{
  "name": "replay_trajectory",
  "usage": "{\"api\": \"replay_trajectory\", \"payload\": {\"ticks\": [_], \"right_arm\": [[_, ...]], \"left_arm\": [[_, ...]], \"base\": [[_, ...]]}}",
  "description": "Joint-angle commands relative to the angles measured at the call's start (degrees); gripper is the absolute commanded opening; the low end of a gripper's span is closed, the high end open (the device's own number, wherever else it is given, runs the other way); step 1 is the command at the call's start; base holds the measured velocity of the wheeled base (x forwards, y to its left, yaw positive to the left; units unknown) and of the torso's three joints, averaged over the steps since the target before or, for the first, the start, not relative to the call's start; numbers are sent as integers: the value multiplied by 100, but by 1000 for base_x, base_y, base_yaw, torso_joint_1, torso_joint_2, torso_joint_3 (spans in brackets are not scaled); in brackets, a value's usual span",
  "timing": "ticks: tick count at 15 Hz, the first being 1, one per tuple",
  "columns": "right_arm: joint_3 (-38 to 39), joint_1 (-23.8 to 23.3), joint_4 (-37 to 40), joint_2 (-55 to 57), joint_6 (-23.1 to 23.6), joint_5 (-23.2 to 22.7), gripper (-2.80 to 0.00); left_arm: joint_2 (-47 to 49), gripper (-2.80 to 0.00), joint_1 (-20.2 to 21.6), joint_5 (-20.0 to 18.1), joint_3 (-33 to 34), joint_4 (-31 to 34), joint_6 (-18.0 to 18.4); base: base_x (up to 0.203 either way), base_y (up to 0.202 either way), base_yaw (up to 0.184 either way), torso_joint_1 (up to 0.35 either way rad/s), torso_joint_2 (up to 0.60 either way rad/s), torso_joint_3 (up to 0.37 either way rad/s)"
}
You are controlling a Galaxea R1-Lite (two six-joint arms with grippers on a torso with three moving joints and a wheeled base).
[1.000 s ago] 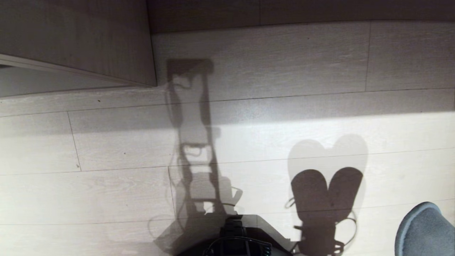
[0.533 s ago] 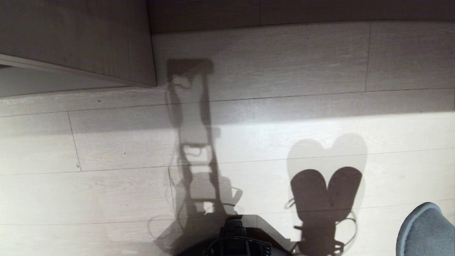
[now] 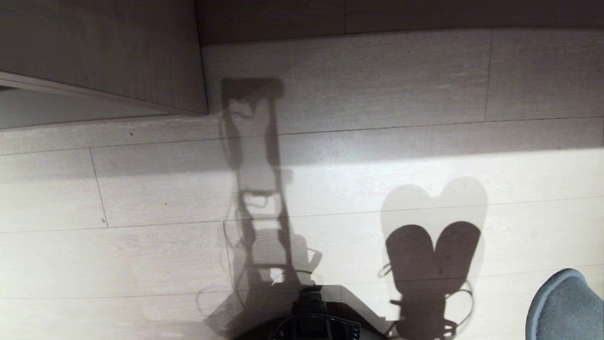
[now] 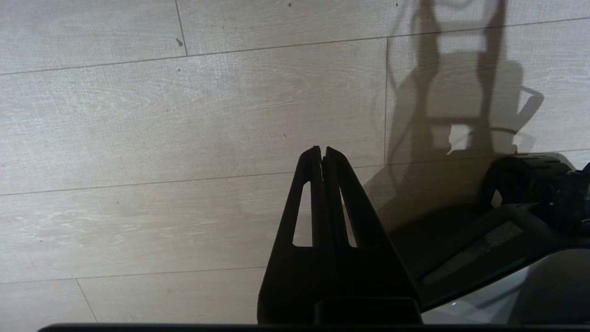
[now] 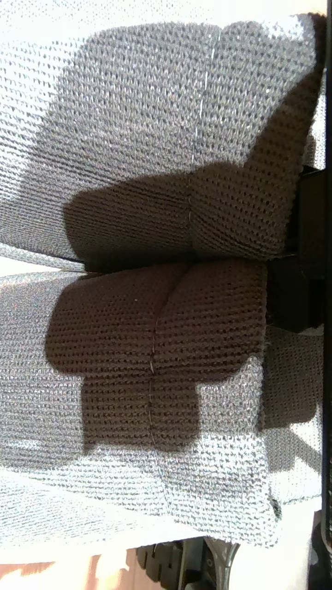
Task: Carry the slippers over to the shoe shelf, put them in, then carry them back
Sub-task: Place the slippers into the shoe cabinet
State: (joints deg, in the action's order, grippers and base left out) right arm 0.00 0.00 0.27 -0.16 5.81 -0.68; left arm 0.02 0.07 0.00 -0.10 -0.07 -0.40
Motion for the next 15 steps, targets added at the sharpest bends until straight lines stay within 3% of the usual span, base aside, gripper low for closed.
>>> {"api": "replay_trajectory", "payload": {"ticks": [1,5,15], "right_arm": [[9,0,0,16,-1,-2,-280],[9,9,0,16,-28,-2,-280],[9,8,0,16,-63,-11,-280]], "left_arm": [[-2,-280,1,0,1,-1,-4],[-2,-280,1,0,3,-1,-4],[-2,-280,1,0,1,-1,-4]], "base": [[0,0,0,0,0,0],[0,0,0,1,1,74],[0,0,0,2,2,193]]}}
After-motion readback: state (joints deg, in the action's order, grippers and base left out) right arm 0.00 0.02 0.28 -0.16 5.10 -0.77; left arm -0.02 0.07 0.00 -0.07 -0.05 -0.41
